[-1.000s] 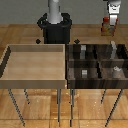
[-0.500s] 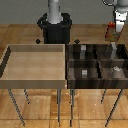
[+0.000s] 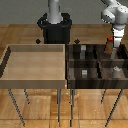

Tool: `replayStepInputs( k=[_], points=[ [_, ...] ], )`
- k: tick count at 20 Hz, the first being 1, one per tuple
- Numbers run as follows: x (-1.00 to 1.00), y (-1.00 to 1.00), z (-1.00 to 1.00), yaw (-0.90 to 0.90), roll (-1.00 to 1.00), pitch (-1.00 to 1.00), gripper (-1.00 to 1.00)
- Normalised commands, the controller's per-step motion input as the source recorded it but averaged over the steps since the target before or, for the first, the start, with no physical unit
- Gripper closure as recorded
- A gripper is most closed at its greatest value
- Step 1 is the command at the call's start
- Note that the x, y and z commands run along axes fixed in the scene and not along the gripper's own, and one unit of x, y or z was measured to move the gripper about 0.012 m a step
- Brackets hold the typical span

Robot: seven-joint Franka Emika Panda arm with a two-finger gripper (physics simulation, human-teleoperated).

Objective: Place the box of cereal into the appropriate compartment.

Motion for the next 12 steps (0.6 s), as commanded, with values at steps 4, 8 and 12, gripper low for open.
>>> replayStepInputs(
  k=[4,8,12],
  points=[
    [0.0,0.0,-1.0,0.0,0.0,0.0,1.0],
    [0.0,0.0,-0.75,0.0,0.0,0.0,1.0],
    [0.0,0.0,0.0,0.0,0.0,0.0,-1.0]
  ],
)
